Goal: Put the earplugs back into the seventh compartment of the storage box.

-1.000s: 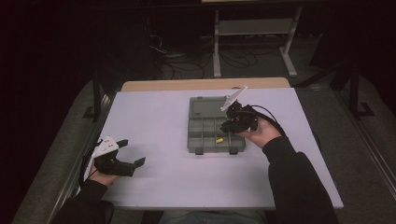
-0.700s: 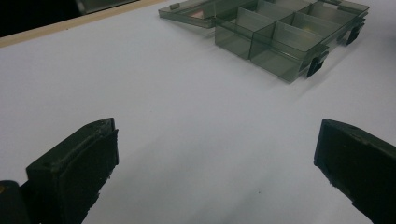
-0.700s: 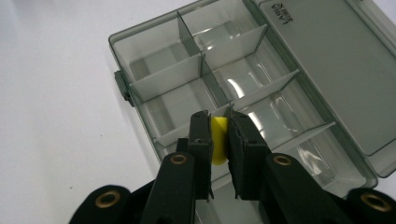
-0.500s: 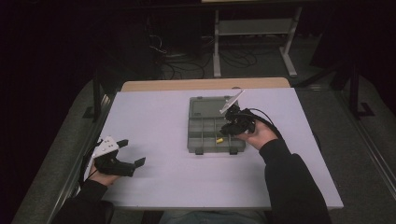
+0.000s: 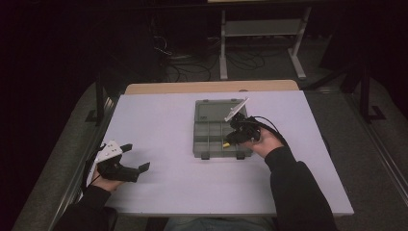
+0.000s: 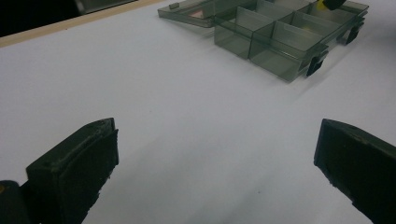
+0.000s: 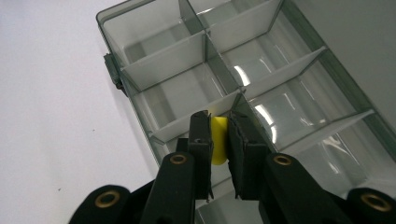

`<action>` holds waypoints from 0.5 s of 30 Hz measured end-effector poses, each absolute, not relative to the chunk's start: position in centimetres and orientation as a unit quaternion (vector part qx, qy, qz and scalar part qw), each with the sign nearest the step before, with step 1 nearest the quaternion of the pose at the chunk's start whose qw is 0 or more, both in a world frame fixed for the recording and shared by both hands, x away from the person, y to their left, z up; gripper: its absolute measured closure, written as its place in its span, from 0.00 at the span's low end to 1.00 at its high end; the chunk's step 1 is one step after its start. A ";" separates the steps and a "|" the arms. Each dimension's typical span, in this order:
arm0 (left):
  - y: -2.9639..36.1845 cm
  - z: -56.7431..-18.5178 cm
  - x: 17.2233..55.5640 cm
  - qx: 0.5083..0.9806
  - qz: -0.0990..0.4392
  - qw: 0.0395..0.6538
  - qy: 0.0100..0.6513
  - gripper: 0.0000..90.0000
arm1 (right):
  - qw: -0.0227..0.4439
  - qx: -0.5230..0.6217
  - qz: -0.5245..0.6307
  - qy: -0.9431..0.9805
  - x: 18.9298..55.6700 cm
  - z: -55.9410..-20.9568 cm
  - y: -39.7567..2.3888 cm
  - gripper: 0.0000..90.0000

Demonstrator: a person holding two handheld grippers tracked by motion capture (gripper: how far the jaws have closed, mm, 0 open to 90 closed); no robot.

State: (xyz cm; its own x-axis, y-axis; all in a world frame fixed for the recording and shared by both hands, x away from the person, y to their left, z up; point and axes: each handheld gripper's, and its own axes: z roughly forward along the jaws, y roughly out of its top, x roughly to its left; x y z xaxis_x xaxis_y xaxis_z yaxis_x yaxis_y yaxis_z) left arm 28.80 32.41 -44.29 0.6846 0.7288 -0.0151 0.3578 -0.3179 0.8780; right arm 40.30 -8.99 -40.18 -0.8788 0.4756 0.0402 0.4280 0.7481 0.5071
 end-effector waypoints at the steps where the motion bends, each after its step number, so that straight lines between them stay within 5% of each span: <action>1: 32.4 -44.3 28.8 0.788 0.197 0.471 0.345 0.00 | 0.045 0.243 0.256 0.935 40.3 -40.3 -8.9 0.87; 8: 32.4 -44.3 28.8 0.788 0.197 0.471 0.344 0.00 | 0.042 0.254 0.246 0.934 40.5 -41.0 -8.6 0.82; 15: 32.4 -44.3 28.8 0.788 0.197 0.471 0.344 0.00 | 0.059 0.263 0.254 0.929 40.3 -40.7 -8.7 0.61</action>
State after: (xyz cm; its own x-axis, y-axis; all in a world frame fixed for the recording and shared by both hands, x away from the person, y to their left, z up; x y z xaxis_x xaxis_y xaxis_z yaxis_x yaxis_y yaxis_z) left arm 28.79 32.40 -44.28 0.6850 0.7284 -0.0134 0.3574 -0.3200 0.8774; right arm 40.30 -8.69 -40.69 -0.8548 0.5185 0.0241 0.4584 0.7323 0.5037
